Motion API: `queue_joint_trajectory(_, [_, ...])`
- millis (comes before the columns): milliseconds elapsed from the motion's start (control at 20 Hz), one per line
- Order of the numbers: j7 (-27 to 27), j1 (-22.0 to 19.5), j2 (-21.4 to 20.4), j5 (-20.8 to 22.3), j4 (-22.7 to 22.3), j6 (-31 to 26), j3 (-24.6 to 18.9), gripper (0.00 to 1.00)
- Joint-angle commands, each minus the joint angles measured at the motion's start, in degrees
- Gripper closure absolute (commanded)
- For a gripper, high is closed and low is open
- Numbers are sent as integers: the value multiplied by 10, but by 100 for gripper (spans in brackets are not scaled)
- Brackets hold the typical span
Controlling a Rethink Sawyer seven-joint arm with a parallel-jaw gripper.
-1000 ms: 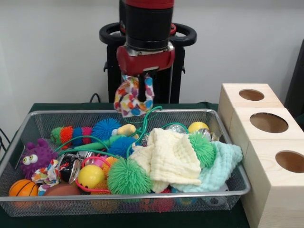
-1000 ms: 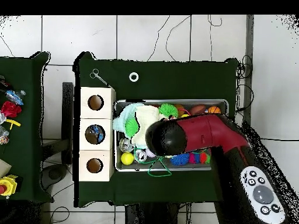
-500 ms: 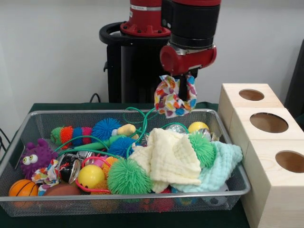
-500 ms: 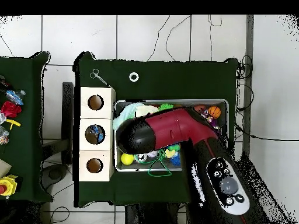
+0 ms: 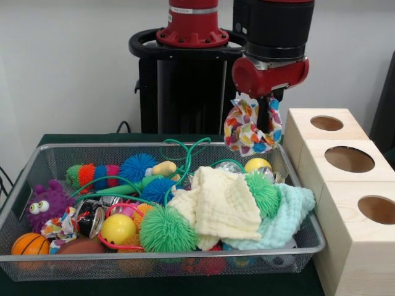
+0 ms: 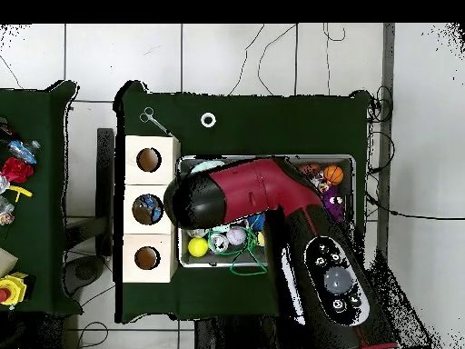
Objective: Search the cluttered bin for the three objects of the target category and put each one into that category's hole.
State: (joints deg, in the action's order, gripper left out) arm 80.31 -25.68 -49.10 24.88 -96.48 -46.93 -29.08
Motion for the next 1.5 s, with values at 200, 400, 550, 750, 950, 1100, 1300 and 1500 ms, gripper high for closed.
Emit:
queue_joint_trajectory(200, [143, 38, 85, -29, 175, -77, 66, 100])
queue_joint_trajectory(400, [164, 61, 122, -41, 240, -91, 90, 100])
queue_joint_trajectory(550, [185, 80, 138, -56, 279, -112, 108, 100])
queue_joint_trajectory(750, [221, 112, 159, -76, 318, -122, 131, 100])
queue_joint_trajectory(950, [272, 148, 172, -96, 342, -129, 160, 100])
queue_joint_trajectory(1100, [309, 176, 191, -109, 390, -162, 177, 100])
queue_joint_trajectory(1300, [347, 214, 233, -117, 490, -224, 185, 100])
queue_joint_trajectory(1500, [409, 247, 279, -125, 586, -282, 192, 100])
